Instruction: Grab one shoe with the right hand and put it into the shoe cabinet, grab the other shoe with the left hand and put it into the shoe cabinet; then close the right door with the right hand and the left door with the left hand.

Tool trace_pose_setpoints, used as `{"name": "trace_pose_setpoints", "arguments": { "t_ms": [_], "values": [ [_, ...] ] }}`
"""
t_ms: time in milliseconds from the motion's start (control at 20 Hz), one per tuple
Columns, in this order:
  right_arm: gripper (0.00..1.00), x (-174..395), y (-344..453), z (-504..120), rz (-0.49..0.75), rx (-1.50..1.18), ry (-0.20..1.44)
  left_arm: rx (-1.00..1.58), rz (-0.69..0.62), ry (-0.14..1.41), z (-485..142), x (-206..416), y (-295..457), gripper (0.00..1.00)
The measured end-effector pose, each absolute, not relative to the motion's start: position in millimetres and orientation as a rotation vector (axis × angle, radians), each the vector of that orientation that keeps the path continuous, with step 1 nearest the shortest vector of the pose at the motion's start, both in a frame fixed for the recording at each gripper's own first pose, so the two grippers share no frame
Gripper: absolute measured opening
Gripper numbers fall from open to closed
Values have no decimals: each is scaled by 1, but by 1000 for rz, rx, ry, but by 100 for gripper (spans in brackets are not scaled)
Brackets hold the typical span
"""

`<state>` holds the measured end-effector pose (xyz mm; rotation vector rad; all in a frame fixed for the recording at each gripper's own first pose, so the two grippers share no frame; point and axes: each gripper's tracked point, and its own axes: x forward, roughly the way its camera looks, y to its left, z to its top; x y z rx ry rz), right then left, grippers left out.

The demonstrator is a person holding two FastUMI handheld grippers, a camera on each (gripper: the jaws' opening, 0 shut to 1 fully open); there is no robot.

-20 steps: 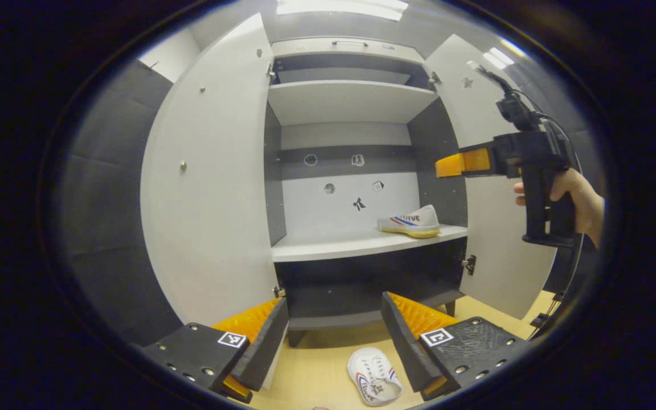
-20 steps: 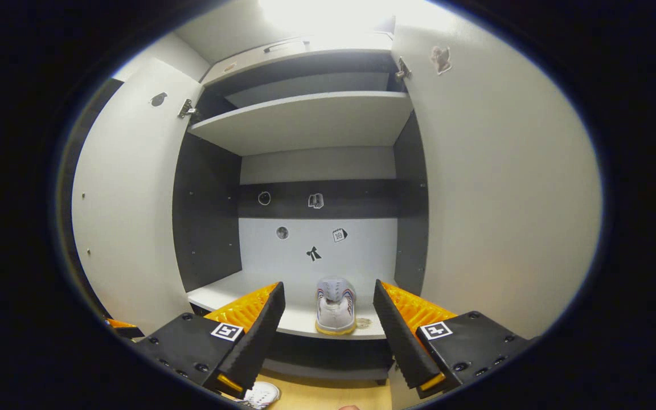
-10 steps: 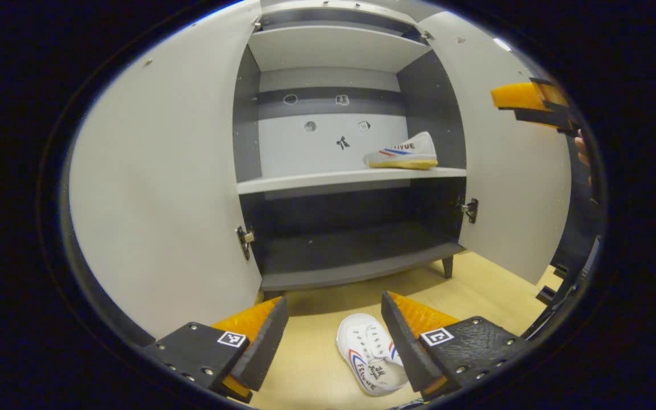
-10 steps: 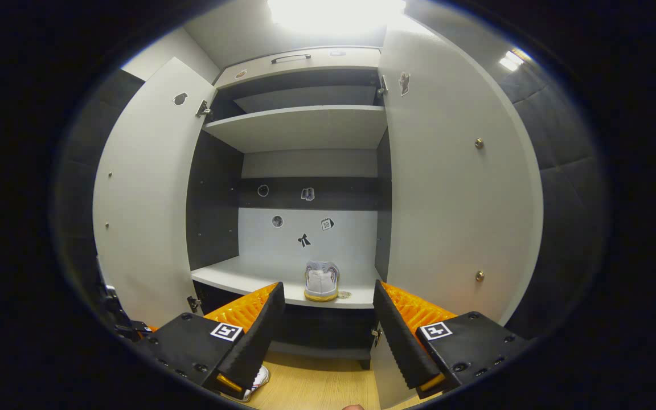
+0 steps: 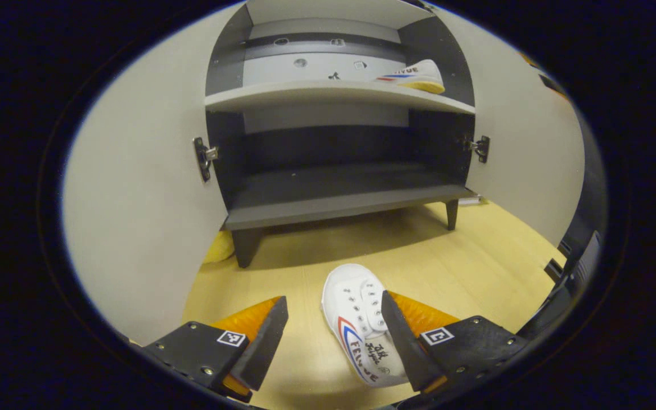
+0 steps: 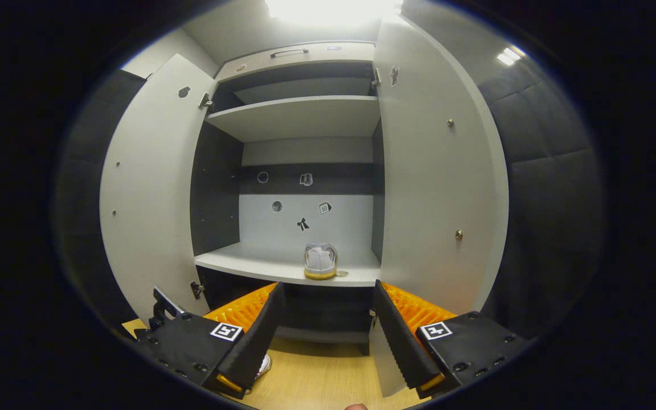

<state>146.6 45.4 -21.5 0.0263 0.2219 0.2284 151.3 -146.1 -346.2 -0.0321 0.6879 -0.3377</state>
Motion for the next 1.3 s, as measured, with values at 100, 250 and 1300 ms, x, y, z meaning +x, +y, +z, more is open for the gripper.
{"name": "trace_pose_setpoints", "arguments": {
  "t_ms": [100,250,1300],
  "values": [
    [98,145,46,-24,227,24,227,-38,-331,751,-365,146,-146,95],
    [98,145,47,-29,230,19,241,-35,-326,818,-386,139,-143,95],
    [94,140,52,-33,249,43,265,-136,-326,896,-407,137,-162,2]
  ]
}}
